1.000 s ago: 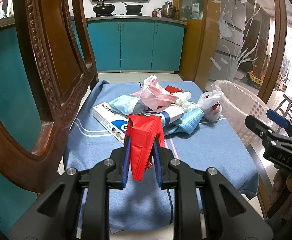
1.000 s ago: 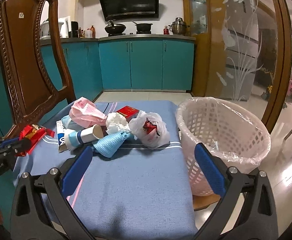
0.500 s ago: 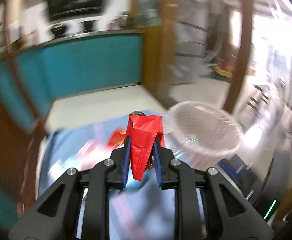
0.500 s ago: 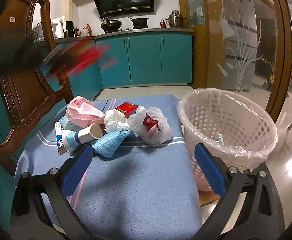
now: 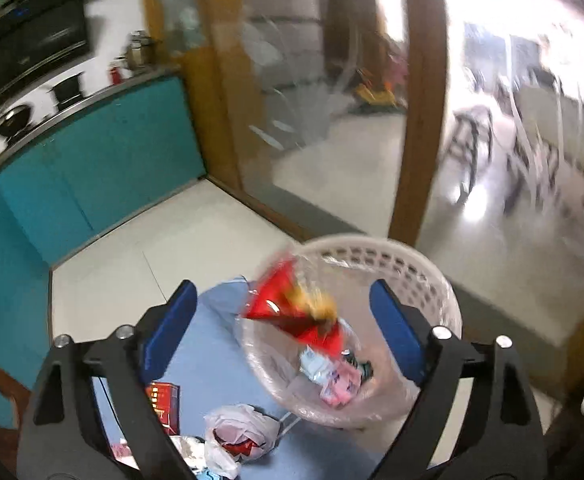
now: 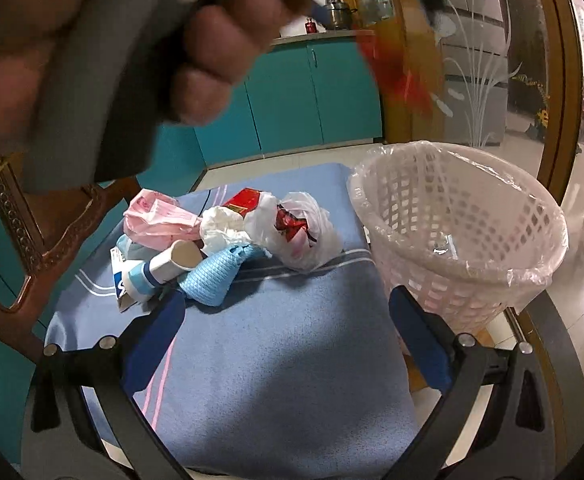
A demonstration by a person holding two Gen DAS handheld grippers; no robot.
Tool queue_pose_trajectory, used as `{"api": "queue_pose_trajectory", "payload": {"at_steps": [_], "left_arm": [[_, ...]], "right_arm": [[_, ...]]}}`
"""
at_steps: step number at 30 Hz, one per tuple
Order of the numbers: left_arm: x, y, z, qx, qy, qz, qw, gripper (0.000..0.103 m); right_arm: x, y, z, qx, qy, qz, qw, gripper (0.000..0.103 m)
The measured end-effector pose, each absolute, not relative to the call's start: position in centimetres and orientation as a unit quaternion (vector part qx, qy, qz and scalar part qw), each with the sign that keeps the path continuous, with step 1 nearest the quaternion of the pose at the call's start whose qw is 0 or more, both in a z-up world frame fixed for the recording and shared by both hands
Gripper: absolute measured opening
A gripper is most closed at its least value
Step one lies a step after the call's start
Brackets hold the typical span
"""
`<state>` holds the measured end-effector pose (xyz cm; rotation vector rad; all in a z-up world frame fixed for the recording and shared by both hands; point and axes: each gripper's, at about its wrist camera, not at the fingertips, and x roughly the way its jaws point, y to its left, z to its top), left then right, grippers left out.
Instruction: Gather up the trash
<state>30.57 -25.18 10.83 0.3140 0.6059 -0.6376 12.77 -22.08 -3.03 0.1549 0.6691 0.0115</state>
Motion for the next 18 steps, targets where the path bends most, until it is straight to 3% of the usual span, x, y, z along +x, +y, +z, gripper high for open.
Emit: {"api": "queue_pose_trajectory", "payload": {"at_steps": [9,18], "left_arm": [[21.8,-7.8,11.6,0.043,0.237,-0.158,0.958,0.099],[13.6,3.8,2.0,-0.030,0.290,-0.007,0.957,0.099]], "right_arm": [[12.8,-21.9,-2.9,0.075,0.327,0.022,0.942,0.100],[12.2,-20.3,-2.3,0.051,0.321,0.029,0.945,0.100]]}}
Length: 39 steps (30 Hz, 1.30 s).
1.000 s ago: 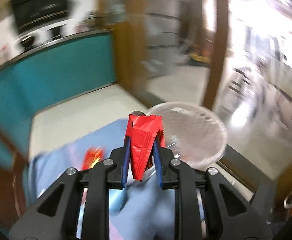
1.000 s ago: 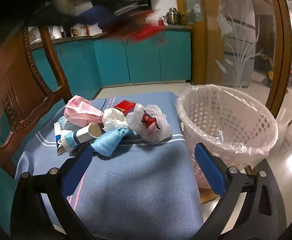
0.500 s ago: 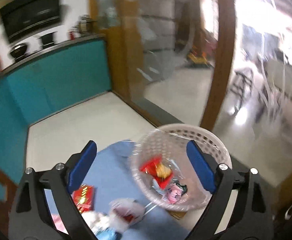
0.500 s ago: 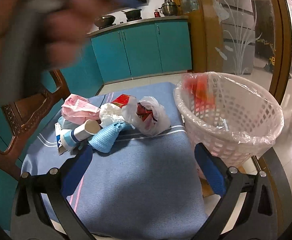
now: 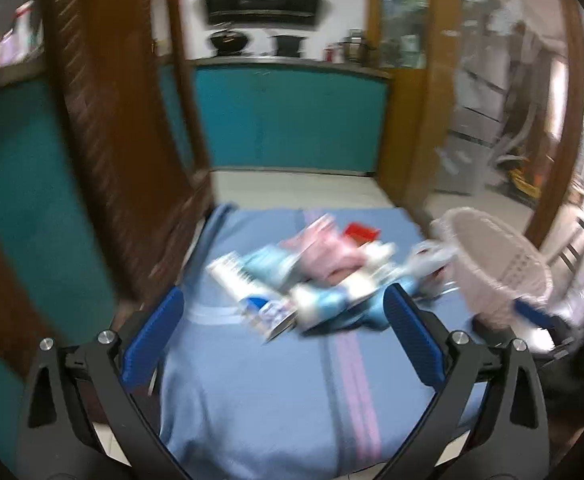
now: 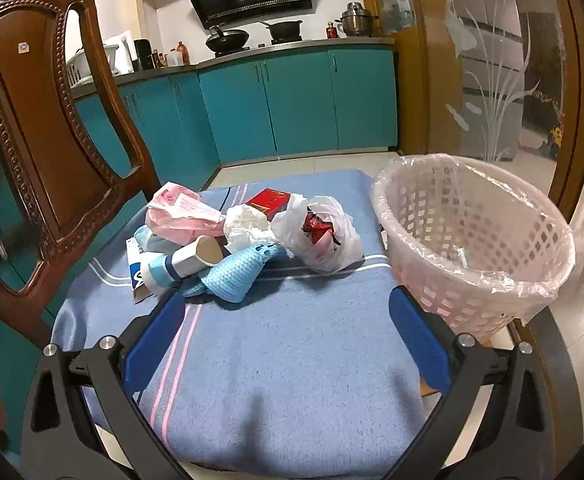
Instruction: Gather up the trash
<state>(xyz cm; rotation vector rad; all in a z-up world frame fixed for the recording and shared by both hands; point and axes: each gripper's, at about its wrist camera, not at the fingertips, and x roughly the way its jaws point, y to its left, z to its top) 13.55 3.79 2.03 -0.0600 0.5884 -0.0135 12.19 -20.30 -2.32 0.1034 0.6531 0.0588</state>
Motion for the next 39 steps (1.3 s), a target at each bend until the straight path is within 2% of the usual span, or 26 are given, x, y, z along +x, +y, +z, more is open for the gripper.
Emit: {"api": "queue_pose_trajectory", "payload": {"at_steps": [4,9,39], "left_arm": [[14.0,3.8,-1.0,-0.012,0.317,-0.003,0.948,0.099],[14.4,2.1,-2.0,0.016,0.305,-0.012,0.952,0.099],[14.4,2.2,-1.8,0.005,0.314,-0.034,0.949,0.099]], "right_arm": [[11.6,-20.1,-1.9,0.038,0.314,0.023,0.948,0.100],[11.7,-20.3,-1.9,0.036,0.312,0.013,0.949,0.100],[11.9,-18.8,-2.4,0.009,0.314,0.017,0.949,0.100]]}}
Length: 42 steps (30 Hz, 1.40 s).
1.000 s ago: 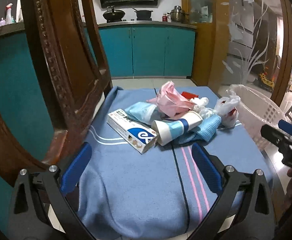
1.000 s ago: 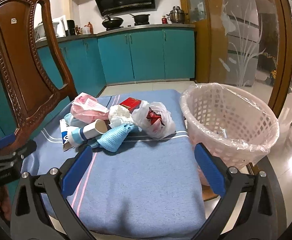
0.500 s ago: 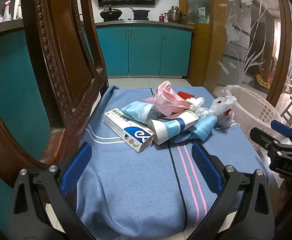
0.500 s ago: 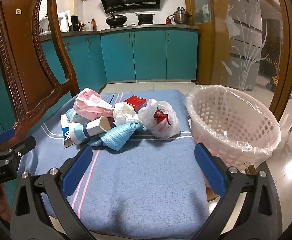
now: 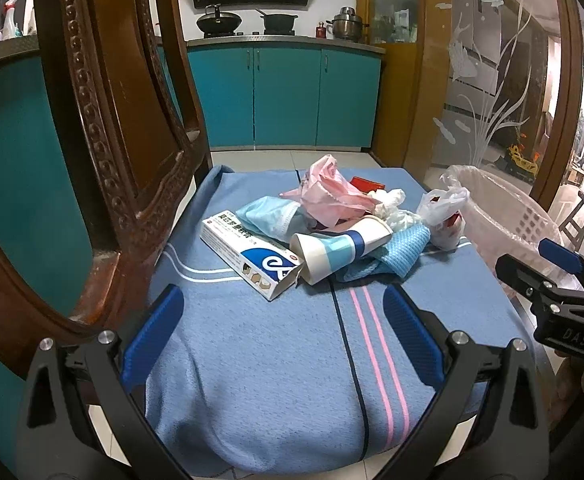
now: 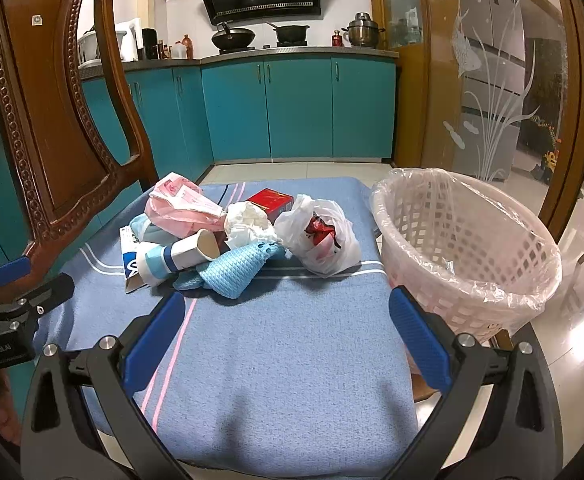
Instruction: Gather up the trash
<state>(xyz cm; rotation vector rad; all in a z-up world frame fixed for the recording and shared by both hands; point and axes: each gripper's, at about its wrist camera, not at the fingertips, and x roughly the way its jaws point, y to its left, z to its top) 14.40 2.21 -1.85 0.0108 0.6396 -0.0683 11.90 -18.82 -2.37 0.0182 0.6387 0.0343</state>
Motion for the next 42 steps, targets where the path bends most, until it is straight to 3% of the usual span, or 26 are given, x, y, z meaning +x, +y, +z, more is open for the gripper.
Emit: {"api": "queue_pose_trajectory", "payload": {"at_steps": [16,27,29,30,39,42], "left_arm": [[22.0,-2.3,-4.4,-0.109,0.373,-0.014,0.921,0.100],[27.5,-4.6,-7.7,-0.101,0.411,0.031,0.906,0.099],[27.9,-4.6,-7.8,-0.100,0.413,0.022,0.905,0.095],[28.0,-4.7,-7.8,-0.098,0.415,0.010,0.904,0.087],[21.7,-3.4,-3.1,-0.041,0.348,-0.031,0.936,0.087],[18.2,-2.6,-0.5,-0.014,0.306,-0.048,0.951,0.087]], "right_arm": [[12.1,-20.5,-1.8,0.046,0.296,-0.012,0.954,0.100],[12.6,-21.2,-2.3,0.055,0.304,-0.010,0.951,0.100],[12.9,-21.1,-2.4,0.055,0.306,-0.010,0.951,0.100],[13.0,-21.0,-2.4,0.053,0.306,-0.009,0.950,0.100],[17.3,-21.8,-2.7,0.050,0.297,-0.020,0.953,0.100],[19.7,-22.0,-3.5,0.067,0.312,-0.012,0.948,0.087]]}}
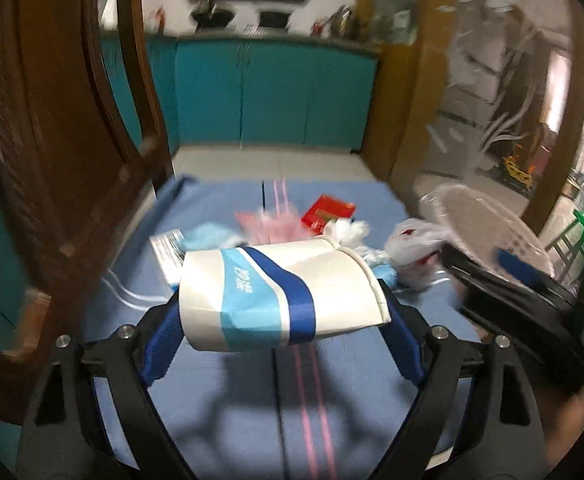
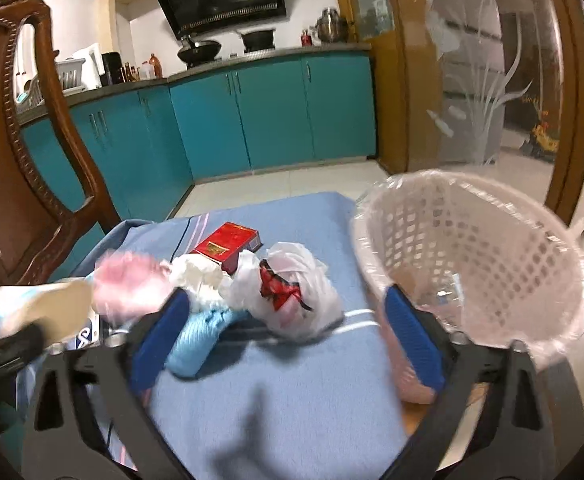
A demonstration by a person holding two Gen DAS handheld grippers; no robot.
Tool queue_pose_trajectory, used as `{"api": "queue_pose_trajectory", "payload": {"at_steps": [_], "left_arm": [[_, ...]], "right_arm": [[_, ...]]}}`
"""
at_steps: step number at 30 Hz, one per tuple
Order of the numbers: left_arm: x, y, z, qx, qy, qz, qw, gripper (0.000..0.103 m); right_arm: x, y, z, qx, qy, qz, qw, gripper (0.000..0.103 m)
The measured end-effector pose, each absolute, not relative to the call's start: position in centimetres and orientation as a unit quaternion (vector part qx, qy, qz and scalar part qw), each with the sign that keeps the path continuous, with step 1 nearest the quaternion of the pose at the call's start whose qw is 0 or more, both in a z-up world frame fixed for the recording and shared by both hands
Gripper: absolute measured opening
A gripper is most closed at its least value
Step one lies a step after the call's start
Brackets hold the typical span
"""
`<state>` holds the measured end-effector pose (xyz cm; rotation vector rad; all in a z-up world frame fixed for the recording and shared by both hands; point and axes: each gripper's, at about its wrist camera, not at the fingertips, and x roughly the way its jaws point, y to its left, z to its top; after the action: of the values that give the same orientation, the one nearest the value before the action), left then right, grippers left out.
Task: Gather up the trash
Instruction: 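Grasp the white-blue paper cup with the left gripper while the right grasps the white plastic bag, then carry the white plastic bag into the basket and open the right gripper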
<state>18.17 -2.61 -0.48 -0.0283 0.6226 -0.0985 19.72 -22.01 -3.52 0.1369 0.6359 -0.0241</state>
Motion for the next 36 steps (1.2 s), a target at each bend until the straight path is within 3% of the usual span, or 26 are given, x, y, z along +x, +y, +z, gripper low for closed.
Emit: {"api": "queue_pose_trajectory", "payload": {"at_steps": [4,6,7,8,18,36], "left_arm": [[14.7,-0.7,1.1,-0.013,0.266,-0.061,0.962,0.087],[13.8,0.0,1.0,0.000,0.256,-0.052,0.965,0.087],[13.6,0.2,0.9,0.011,0.253,-0.044,0.966,0.087],[13.6,0.4,0.7,0.018,0.254,-0.038,0.966,0.087],[14.1,1.4,0.6,0.000,0.261,-0.041,0.965,0.087],[13.9,1.1,-0.5,0.008,0.271,-0.035,0.962,0.087]], "right_arm": [[22.6,-21.0,-4.9,0.066,0.338,0.004,0.939,0.062],[23.9,-20.2,-5.8,0.047,0.358,0.007,0.932,0.039],[24.2,-20.2,-6.2,0.043,0.372,0.007,0.927,0.011],[24.1,-20.4,-6.3,0.050,0.376,0.007,0.925,0.007],[13.8,-21.6,1.0,0.095,0.294,0.090,0.947,0.004],[11.1,-17.0,0.3,0.038,0.291,0.118,0.948,0.004]]}}
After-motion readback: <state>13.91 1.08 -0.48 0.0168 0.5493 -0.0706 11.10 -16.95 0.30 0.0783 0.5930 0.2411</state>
